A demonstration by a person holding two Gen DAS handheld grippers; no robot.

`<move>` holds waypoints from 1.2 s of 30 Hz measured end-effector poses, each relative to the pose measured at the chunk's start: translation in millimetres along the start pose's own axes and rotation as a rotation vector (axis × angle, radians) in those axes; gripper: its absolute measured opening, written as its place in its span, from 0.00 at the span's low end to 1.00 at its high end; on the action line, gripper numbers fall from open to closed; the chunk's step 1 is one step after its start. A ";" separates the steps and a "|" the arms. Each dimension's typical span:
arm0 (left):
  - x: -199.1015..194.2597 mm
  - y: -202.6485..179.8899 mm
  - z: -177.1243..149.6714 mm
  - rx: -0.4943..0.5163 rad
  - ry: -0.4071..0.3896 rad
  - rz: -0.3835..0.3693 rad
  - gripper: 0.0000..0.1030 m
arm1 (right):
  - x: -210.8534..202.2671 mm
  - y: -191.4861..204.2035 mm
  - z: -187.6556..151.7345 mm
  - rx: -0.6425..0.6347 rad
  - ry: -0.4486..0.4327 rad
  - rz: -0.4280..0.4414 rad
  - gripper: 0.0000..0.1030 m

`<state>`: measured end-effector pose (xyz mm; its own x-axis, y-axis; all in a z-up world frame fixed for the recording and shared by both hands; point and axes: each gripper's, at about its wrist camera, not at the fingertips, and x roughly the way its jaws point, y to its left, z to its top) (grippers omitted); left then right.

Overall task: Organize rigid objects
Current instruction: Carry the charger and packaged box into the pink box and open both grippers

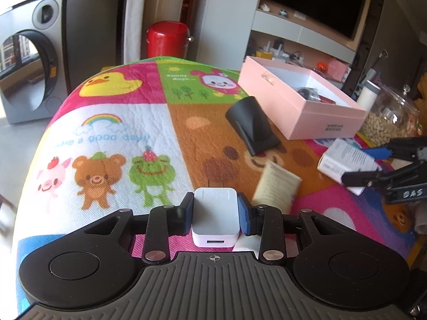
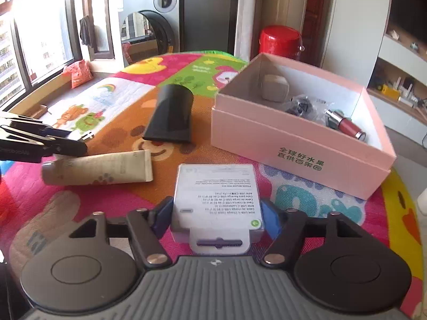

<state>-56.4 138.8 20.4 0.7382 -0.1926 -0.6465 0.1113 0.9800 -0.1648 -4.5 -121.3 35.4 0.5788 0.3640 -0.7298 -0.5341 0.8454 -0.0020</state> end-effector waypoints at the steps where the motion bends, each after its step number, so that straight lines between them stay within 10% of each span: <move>1: -5.0 -3.8 0.1 0.012 -0.001 -0.013 0.36 | -10.5 0.5 -1.4 0.003 -0.019 0.002 0.66; 14: -58.7 -103.6 125.0 0.154 -0.248 -0.242 0.36 | -134.1 -31.4 -23.4 0.046 -0.297 -0.154 0.66; 18: -46.0 -118.1 183.5 0.049 -0.389 -0.292 0.36 | -139.5 -43.3 -24.8 0.083 -0.323 -0.180 0.66; 23: -16.3 -111.0 217.2 -0.066 -0.368 -0.356 0.35 | -135.2 -50.4 -31.3 0.092 -0.301 -0.217 0.66; 36: -1.8 -46.3 71.7 -0.025 -0.066 -0.169 0.35 | -123.1 -77.3 14.0 0.166 -0.288 -0.192 0.66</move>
<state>-15.1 97.3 82.6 0.7526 -0.3495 -0.5581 0.2211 0.9324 -0.2858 -25.8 -226.0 135.0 0.8205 0.2675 -0.5052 -0.3057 0.9521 0.0075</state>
